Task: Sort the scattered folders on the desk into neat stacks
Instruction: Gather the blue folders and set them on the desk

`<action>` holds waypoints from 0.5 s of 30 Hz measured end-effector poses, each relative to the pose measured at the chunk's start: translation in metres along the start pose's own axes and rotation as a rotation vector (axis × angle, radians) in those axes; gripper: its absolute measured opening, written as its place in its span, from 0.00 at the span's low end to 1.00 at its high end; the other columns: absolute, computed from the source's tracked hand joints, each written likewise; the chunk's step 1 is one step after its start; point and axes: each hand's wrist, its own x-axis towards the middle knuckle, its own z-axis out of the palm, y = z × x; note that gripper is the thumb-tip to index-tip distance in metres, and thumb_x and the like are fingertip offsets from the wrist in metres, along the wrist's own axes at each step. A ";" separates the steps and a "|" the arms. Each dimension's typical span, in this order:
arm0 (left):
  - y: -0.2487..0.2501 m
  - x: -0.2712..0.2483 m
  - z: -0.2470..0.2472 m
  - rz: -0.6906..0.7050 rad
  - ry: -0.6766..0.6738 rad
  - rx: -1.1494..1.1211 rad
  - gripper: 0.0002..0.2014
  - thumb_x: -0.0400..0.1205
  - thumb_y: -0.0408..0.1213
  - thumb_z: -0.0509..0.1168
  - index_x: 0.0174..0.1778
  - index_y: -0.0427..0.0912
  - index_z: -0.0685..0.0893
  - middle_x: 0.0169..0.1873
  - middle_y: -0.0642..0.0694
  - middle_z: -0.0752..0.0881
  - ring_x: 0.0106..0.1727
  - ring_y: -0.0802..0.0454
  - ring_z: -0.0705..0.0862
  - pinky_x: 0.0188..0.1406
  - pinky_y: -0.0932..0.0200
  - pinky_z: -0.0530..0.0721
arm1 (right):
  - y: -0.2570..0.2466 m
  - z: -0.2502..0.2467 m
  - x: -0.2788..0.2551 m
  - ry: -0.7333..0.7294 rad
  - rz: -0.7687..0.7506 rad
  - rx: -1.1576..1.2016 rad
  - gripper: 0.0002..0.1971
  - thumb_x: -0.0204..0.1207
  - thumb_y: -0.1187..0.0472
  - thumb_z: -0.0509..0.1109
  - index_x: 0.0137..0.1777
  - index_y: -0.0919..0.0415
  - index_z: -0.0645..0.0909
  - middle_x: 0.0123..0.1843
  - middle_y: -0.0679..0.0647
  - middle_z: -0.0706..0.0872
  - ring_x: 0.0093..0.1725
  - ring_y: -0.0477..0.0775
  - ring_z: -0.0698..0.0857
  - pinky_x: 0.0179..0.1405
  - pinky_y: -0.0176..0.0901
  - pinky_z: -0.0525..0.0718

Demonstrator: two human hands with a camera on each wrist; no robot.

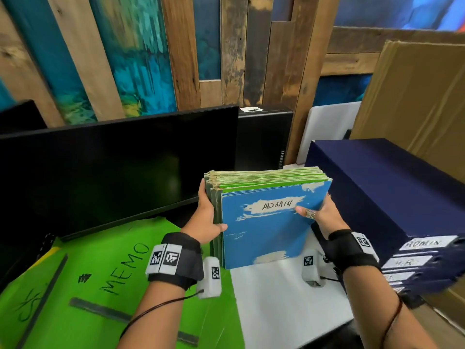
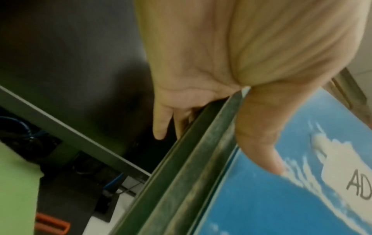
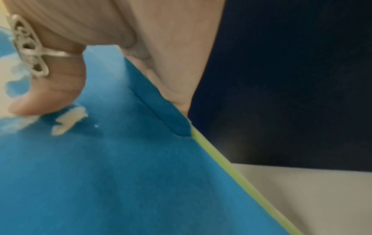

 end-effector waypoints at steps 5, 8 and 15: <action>-0.018 0.004 0.015 -0.063 -0.023 -0.017 0.59 0.72 0.26 0.72 0.78 0.46 0.28 0.78 0.44 0.63 0.77 0.54 0.64 0.77 0.59 0.62 | 0.021 0.017 -0.005 0.034 0.066 0.037 0.40 0.58 0.72 0.83 0.67 0.56 0.64 0.61 0.54 0.81 0.57 0.52 0.83 0.51 0.43 0.88; -0.022 0.008 0.028 -0.138 0.089 0.023 0.43 0.78 0.22 0.64 0.80 0.43 0.42 0.71 0.41 0.74 0.67 0.53 0.74 0.64 0.63 0.69 | 0.033 0.029 0.003 0.149 0.071 -0.060 0.36 0.66 0.79 0.75 0.65 0.56 0.59 0.54 0.47 0.75 0.59 0.53 0.78 0.57 0.48 0.84; -0.006 0.008 0.034 -0.197 0.287 0.285 0.23 0.80 0.29 0.64 0.68 0.36 0.63 0.57 0.36 0.84 0.60 0.35 0.83 0.48 0.53 0.78 | 0.014 0.025 0.013 0.285 -0.022 -0.529 0.52 0.64 0.66 0.80 0.82 0.61 0.50 0.81 0.57 0.57 0.81 0.58 0.59 0.81 0.52 0.59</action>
